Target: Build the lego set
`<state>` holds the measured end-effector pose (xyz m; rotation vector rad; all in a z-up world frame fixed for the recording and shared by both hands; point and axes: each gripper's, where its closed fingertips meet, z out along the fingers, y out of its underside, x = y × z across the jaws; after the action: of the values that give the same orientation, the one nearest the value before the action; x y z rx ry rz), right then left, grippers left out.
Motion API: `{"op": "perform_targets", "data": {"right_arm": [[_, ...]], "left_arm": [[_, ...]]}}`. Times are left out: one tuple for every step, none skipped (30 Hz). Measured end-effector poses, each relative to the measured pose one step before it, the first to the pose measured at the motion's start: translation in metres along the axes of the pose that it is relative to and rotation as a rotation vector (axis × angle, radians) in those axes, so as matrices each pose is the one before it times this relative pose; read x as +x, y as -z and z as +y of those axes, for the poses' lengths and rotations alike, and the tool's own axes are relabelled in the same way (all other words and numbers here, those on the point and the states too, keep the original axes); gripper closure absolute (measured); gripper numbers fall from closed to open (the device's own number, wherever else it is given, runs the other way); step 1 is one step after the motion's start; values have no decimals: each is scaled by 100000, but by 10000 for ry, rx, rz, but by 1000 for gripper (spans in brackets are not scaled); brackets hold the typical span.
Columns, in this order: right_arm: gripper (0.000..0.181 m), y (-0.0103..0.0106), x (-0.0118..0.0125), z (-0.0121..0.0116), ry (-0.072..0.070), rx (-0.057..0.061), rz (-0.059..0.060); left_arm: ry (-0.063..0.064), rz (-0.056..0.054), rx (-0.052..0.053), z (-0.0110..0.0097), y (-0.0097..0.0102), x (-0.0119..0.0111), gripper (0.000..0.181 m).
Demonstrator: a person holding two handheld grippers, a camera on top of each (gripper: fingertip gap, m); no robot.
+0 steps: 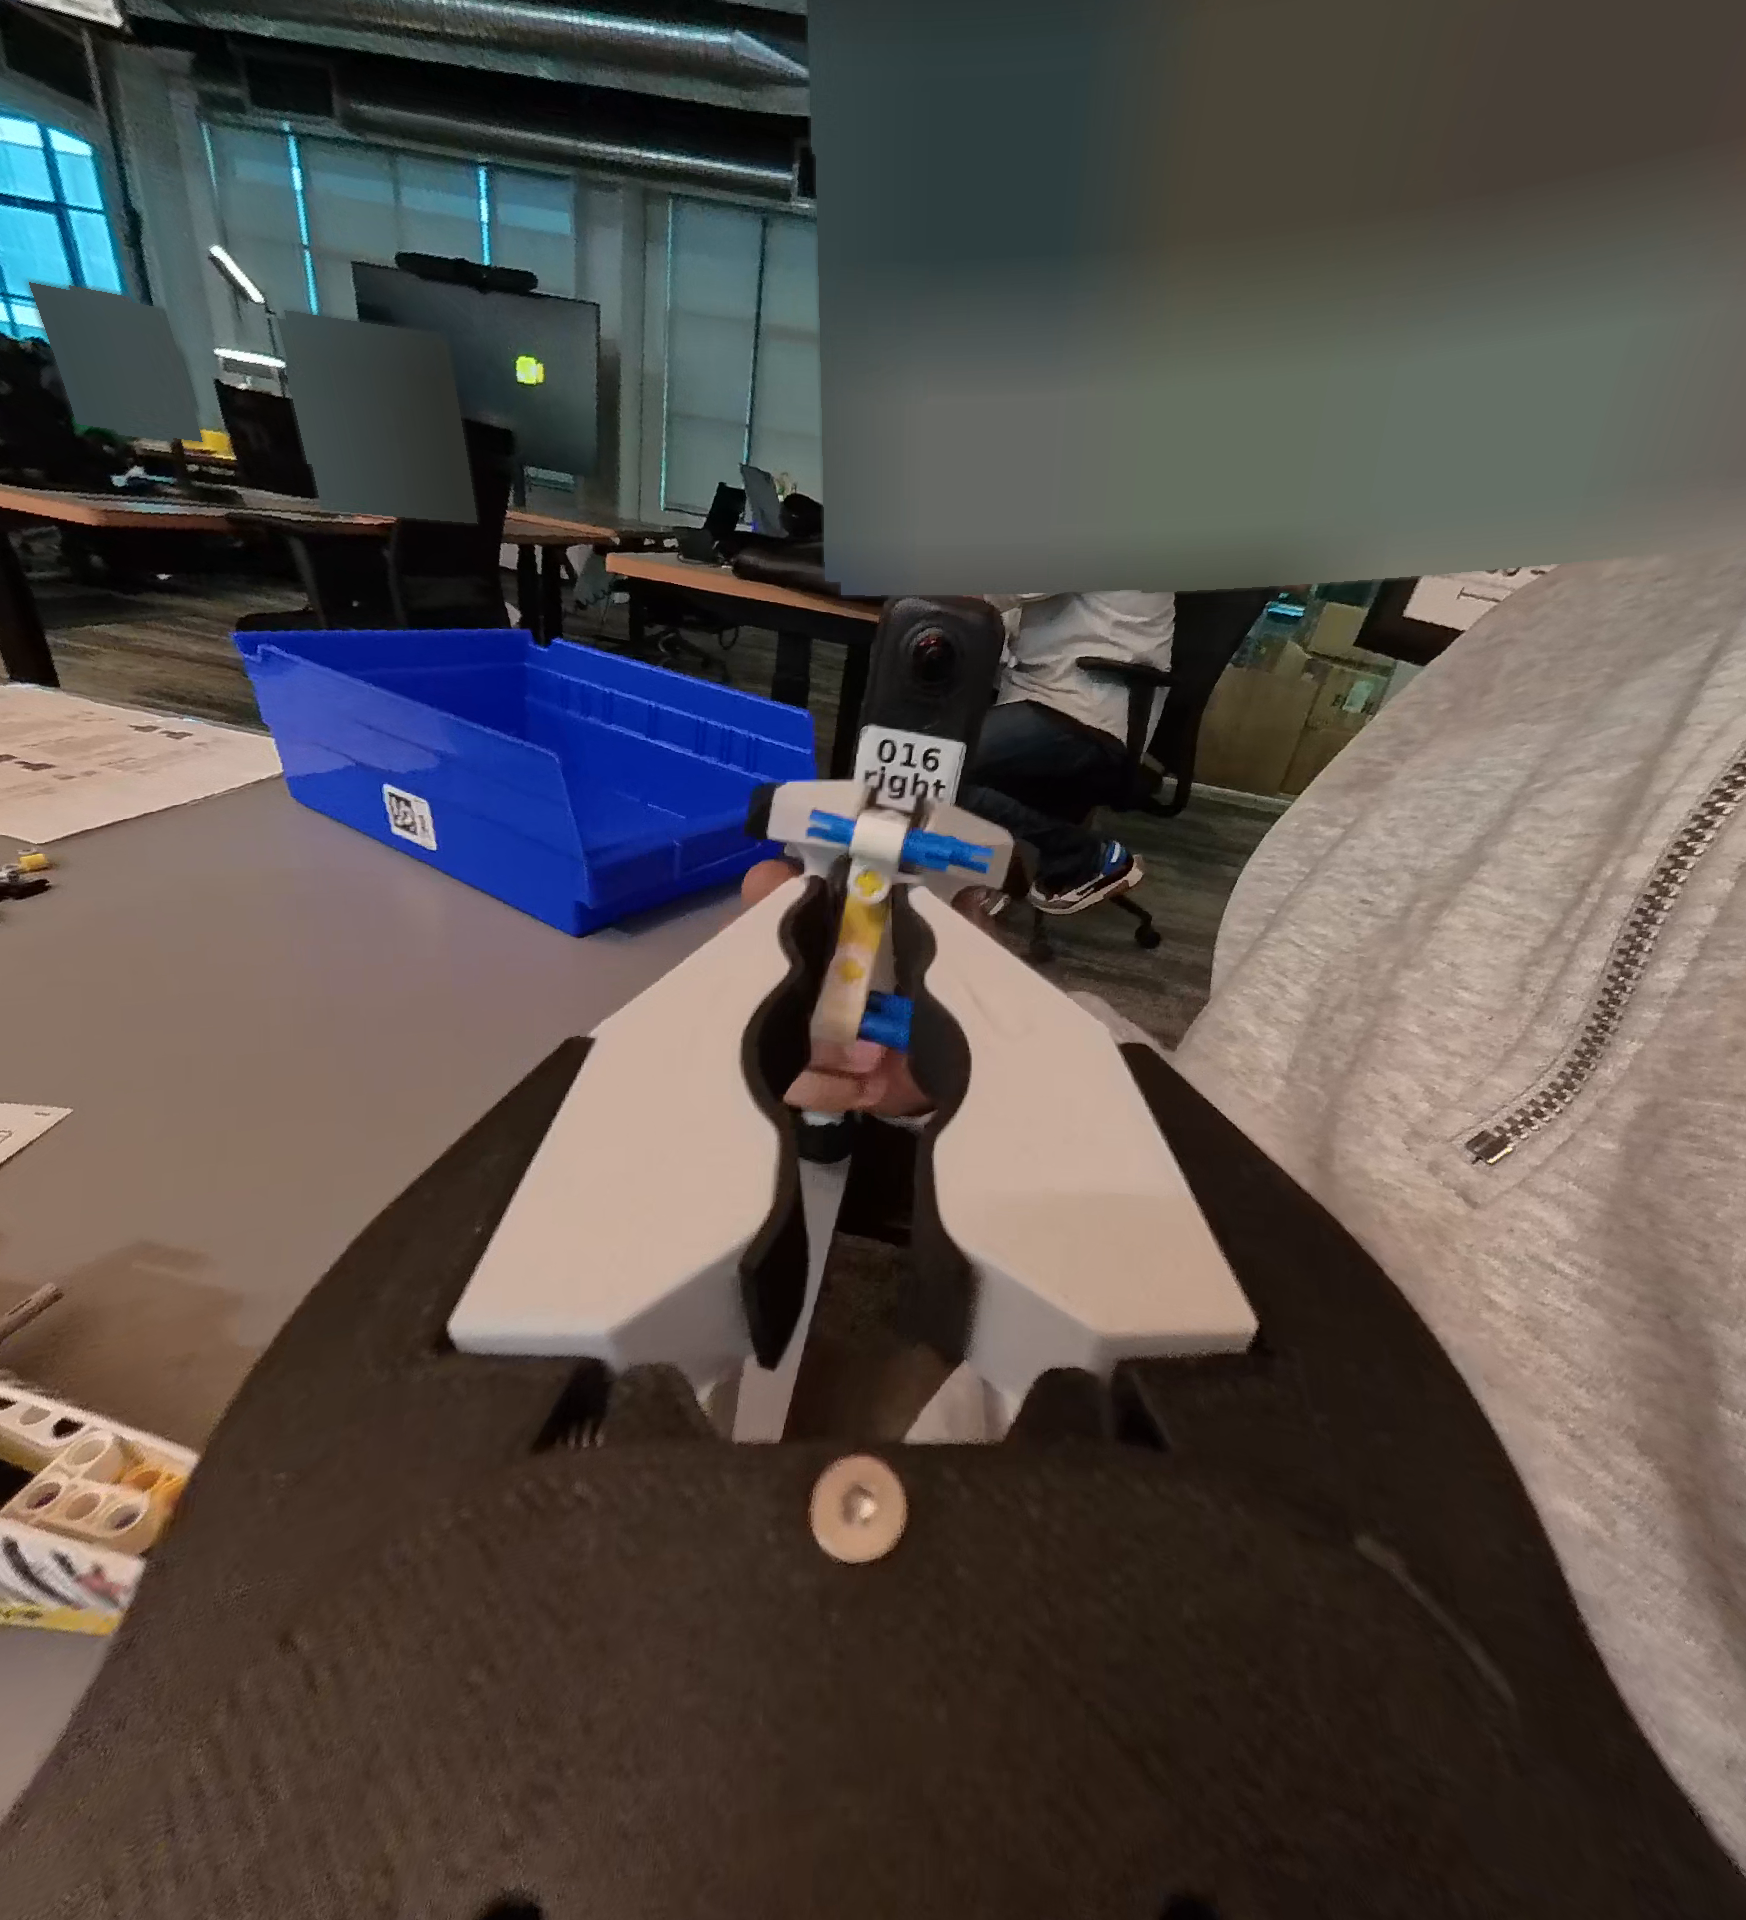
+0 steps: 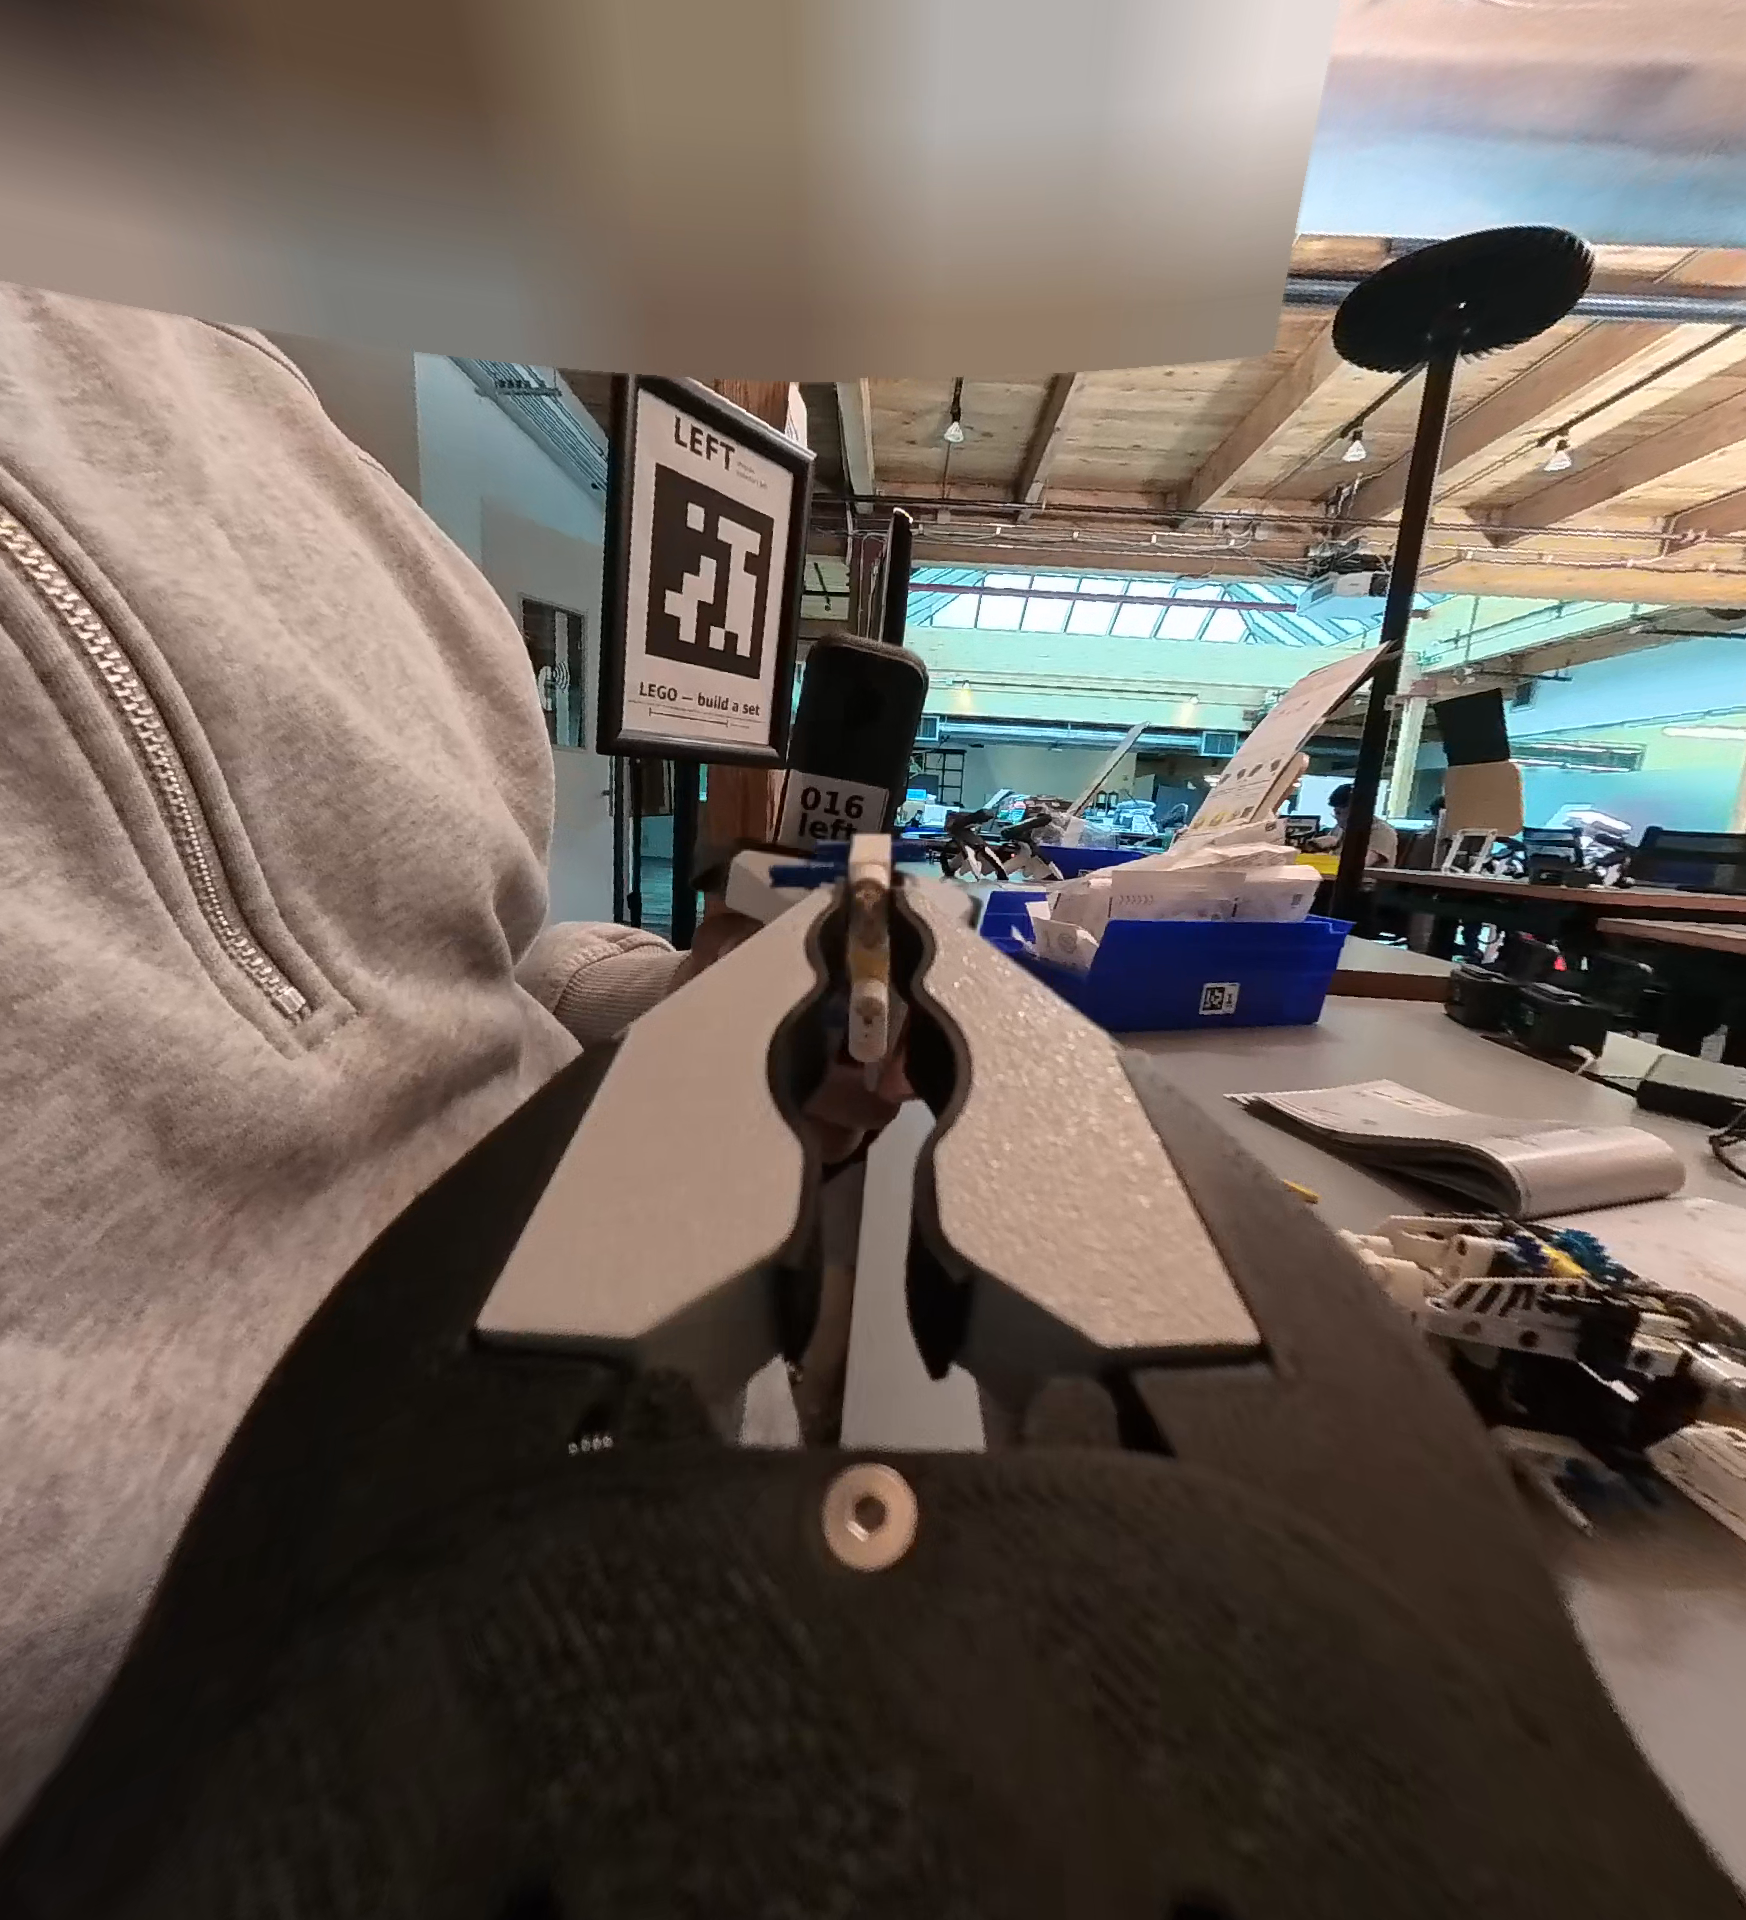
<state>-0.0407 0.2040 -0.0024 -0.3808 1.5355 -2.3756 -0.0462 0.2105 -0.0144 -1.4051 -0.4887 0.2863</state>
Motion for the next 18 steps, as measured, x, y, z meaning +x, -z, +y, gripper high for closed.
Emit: {"op": "perform_targets", "data": {"right_arm": [[177,91,-11,-113,24,42,-5],[177,78,10,-73,7,-4,15],[177,77,88,-39,9,-28,42],[177,73,142,-6,15,-39,73],[177,72,198,62,15,-79,111],[177,32,206,195,19,-154,118],[177,33,178,322,37,-244,104],[177,9,239,474,76,-326,127],[177,-17,182,524,119,-392,125],[177,-78,153,520,145,-401,121],[177,-104,67,439,134,-343,95],[177,-164,-2,341,107,-259,54],[177,-127,-112,197,54,-160,-25],[177,-96,-149,79,-9,-64,-73],[177,-74,-136,-11,-56,17,-90],[177,-17,-107,-43,-64,33,-81],[177,27,-86,-53,-58,47,-63],[177,42,-40,-115,-58,74,-46]], "left_arm": [[-90,-123,-77,96,53,-175,169],[-77,-66,-44,35,68,-94,169],[-59,-46,-46,5,61,-81,168],[-77,-55,-76,38,73,-101,164],[-148,-121,-151,108,93,-196,158],[-244,-176,-204,115,153,-266,151],[-308,-186,-204,56,211,-240,144],[-318,-143,-180,-39,226,-136,139],[-327,-131,-231,-5,187,-66,136],[-377,-113,-295,93,77,2,134],[-400,-99,-293,149,-22,73,134],[-371,-104,-312,252,-101,58,134],[-313,-95,-327,385,-160,59,134],[-268,-59,-336,462,-177,68,135],[-224,-71,-231,378,-110,18,139],[-127,-60,-10,82,-38,-8,144],[15,27,141,-127,28,41,145],[153,91,124,-123,20,52,145]]}}
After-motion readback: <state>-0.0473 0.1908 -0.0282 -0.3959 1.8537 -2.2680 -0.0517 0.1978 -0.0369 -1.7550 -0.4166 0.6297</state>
